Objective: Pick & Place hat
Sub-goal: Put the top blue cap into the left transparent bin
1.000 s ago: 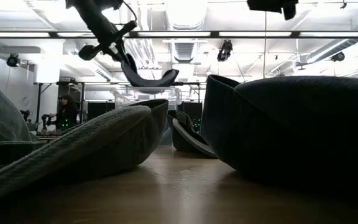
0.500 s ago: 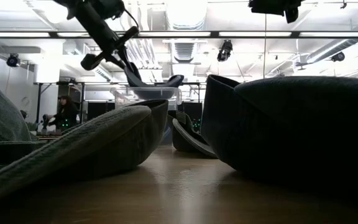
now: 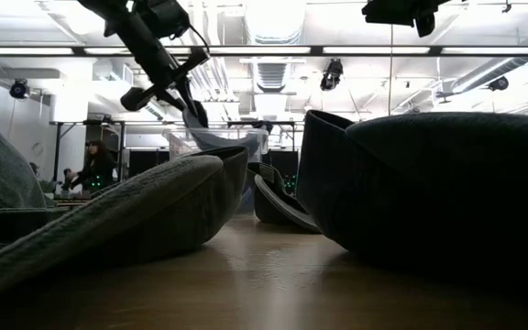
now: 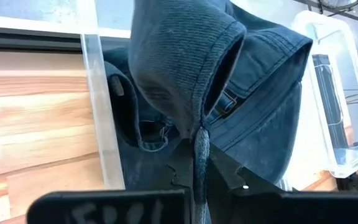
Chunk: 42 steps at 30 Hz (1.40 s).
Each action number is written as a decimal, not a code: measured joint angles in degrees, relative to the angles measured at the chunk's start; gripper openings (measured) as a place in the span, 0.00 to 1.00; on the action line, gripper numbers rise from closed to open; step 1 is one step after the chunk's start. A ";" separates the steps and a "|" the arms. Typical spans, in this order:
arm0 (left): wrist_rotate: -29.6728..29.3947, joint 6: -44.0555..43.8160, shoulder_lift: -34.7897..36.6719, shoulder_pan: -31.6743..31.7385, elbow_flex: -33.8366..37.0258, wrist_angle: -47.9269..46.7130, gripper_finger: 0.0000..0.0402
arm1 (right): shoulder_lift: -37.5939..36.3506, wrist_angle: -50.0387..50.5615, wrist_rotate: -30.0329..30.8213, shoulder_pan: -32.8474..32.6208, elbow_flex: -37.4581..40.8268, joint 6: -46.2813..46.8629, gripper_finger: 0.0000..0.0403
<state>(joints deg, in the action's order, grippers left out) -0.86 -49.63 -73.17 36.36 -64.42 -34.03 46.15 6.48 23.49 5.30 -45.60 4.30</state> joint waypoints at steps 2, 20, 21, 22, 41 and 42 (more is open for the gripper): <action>0.00 0.00 0.00 0.00 0.00 -0.01 0.05 | 0.00 0.03 0.00 0.00 0.00 0.08 0.28; -0.55 -0.68 0.00 0.00 0.00 -0.08 0.06 | 0.00 0.09 0.00 -0.04 0.00 1.58 0.28; -0.70 -0.90 0.00 0.00 0.02 -0.08 0.06 | 0.00 0.07 0.00 -0.04 0.00 1.57 0.28; -0.70 -0.94 0.00 0.00 0.02 -0.08 0.06 | 0.00 0.09 0.00 -0.04 0.00 1.57 0.28; -1.68 1.34 0.03 0.00 0.02 -0.48 0.30 | 0.00 0.09 0.00 -0.02 -0.02 1.55 0.28; -1.68 1.49 0.07 0.00 0.02 -0.51 0.31 | 0.00 0.09 0.00 -0.02 -0.02 1.55 0.28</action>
<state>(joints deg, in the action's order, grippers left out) -2.55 -48.14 -73.10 36.36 -64.40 -34.54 46.15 6.57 23.49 5.28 -45.63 5.85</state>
